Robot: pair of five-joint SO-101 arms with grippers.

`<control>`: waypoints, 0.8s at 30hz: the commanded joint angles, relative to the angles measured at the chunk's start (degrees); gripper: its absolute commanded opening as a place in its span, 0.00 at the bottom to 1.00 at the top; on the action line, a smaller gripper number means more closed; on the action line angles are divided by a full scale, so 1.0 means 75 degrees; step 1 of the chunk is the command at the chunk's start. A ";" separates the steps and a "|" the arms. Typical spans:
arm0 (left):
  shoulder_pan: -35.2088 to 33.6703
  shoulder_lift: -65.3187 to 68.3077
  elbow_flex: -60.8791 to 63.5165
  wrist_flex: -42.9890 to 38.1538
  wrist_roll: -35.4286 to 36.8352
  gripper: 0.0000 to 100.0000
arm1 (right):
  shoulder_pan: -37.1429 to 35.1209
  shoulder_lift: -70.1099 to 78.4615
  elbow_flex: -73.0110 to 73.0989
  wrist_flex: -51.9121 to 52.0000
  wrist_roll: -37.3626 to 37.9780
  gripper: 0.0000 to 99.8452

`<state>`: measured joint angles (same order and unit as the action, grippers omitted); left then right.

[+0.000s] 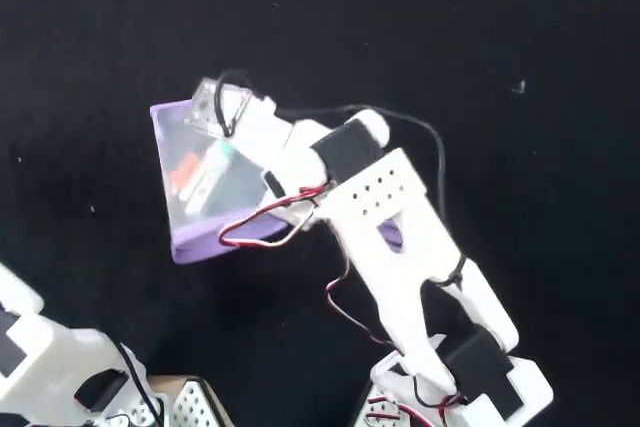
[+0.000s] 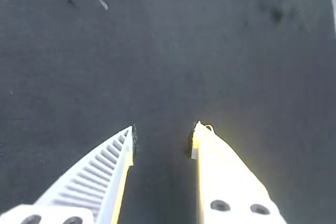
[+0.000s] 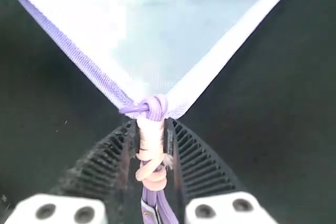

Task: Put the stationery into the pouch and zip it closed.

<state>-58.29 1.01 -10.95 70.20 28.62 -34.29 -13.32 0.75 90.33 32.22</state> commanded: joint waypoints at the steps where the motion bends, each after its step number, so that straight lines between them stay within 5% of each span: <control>1: 0.0568 -0.0176 -0.0170 0.0281 -0.0363 0.19 | -0.0023 -0.0229 -0.1143 0.0129 -0.0082 0.01; 15: 0.2139 -0.0176 -0.0170 0.1770 -0.1102 0.19 | -0.0492 0.1952 -0.6300 0.1418 -0.0504 0.01; 24: 0.3053 -0.0176 -0.0604 0.2942 -0.1371 0.19 | -0.0457 0.2198 -0.7308 0.1407 -0.0504 0.01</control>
<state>-37.27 1.01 -11.03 89.01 20.53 -37.36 4.26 -50.59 99.21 28.88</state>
